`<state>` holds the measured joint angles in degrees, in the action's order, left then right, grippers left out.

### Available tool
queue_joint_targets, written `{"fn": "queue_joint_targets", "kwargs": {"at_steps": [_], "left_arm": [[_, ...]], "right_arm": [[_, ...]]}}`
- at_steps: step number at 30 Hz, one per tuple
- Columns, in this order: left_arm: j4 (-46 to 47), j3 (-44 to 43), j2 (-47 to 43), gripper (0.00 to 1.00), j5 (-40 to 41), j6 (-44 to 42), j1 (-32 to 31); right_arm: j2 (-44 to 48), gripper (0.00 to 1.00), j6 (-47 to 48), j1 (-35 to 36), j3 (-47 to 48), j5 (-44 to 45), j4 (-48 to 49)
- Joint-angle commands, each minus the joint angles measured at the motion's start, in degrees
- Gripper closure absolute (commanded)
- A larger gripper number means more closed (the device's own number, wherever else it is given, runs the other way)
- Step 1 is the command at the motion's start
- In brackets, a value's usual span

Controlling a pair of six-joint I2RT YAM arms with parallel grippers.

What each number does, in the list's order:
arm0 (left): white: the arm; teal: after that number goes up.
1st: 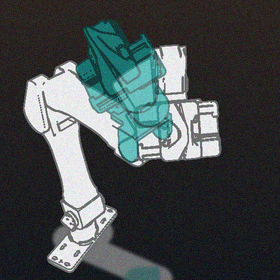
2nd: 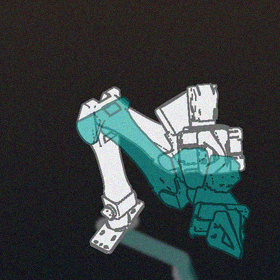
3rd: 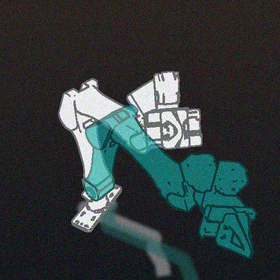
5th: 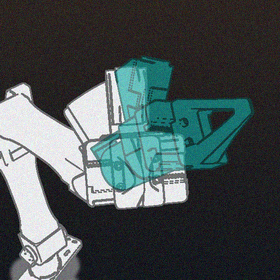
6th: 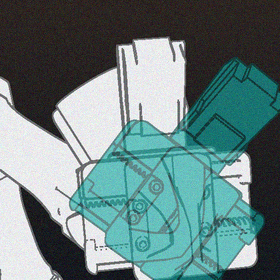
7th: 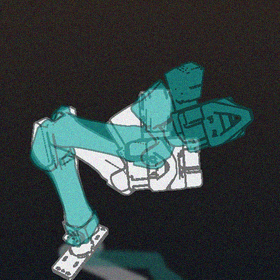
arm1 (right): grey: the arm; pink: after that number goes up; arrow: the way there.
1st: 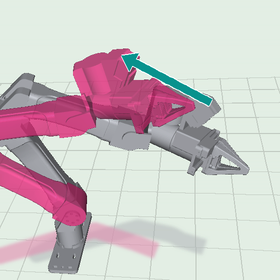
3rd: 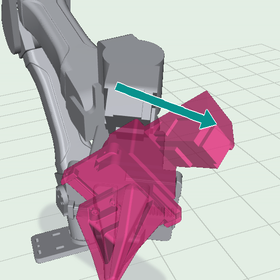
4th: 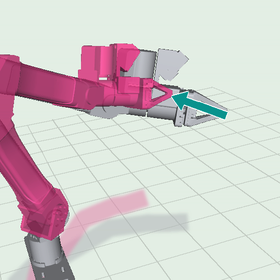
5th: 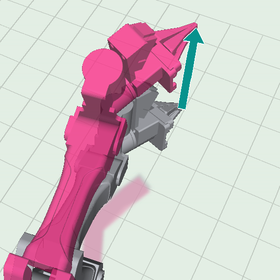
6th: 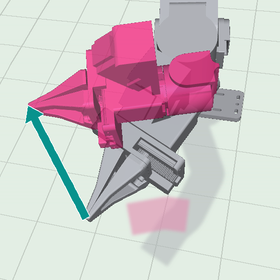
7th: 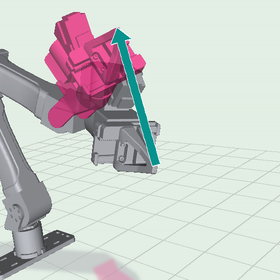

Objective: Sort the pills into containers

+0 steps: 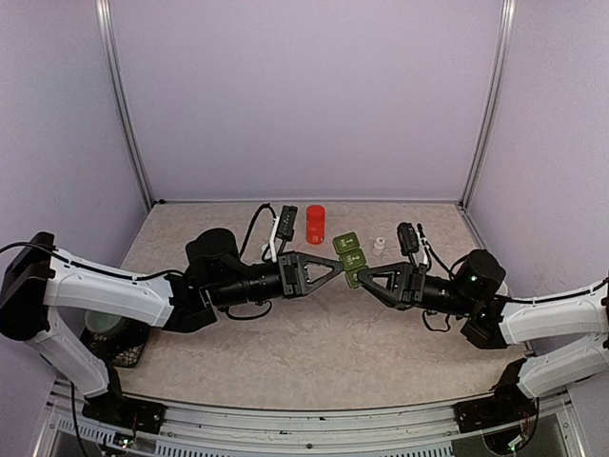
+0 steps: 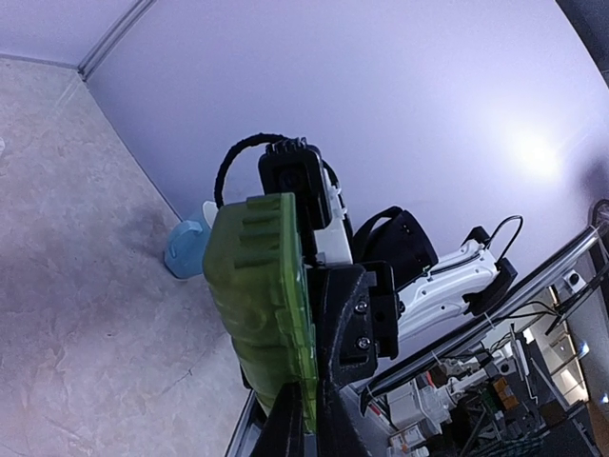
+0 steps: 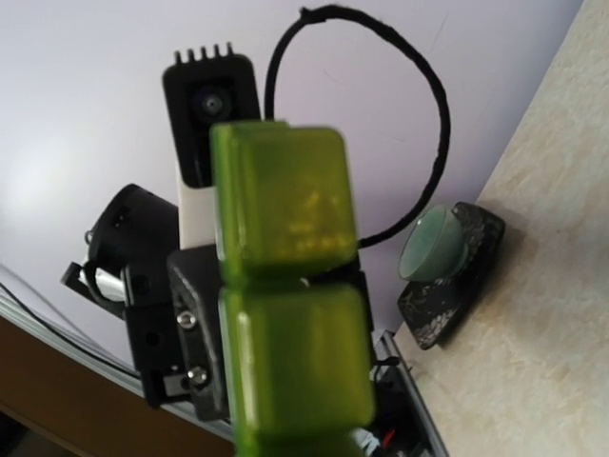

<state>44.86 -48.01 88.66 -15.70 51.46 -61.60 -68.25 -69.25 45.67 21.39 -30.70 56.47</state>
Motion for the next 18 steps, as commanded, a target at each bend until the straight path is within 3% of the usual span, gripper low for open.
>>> {"fn": "queue_joint_targets", "kwargs": {"at_steps": [1,7,11,14,18], "left_arm": [[9.6,-0.9,-4.8,0.92,-2.8,-2.9,-2.4],[13.7,0.6,-5.3,0.92,-3.4,-2.9,-2.5],[11.4,-0.1,-5.4,0.92,-2.2,-2.3,-2.6],[7.0,1.2,-7.1,0.83,1.4,-2.4,-2.7],[10.3,6.4,-9.1,0.77,4.7,-1.8,-2.6]], "right_arm": [[-2.3,1.0,-3.0,0.0,-2.5,3.3,-5.1],[-4.0,1.0,-5.5,0.0,-3.9,2.9,-1.1],[-4.7,1.0,-7.6,0.0,-4.6,2.7,3.5],[-4.2,1.0,-9.1,-0.2,-5.4,3.3,8.2],[-5.5,1.0,-14.6,-0.5,-6.4,3.9,17.8]]}}
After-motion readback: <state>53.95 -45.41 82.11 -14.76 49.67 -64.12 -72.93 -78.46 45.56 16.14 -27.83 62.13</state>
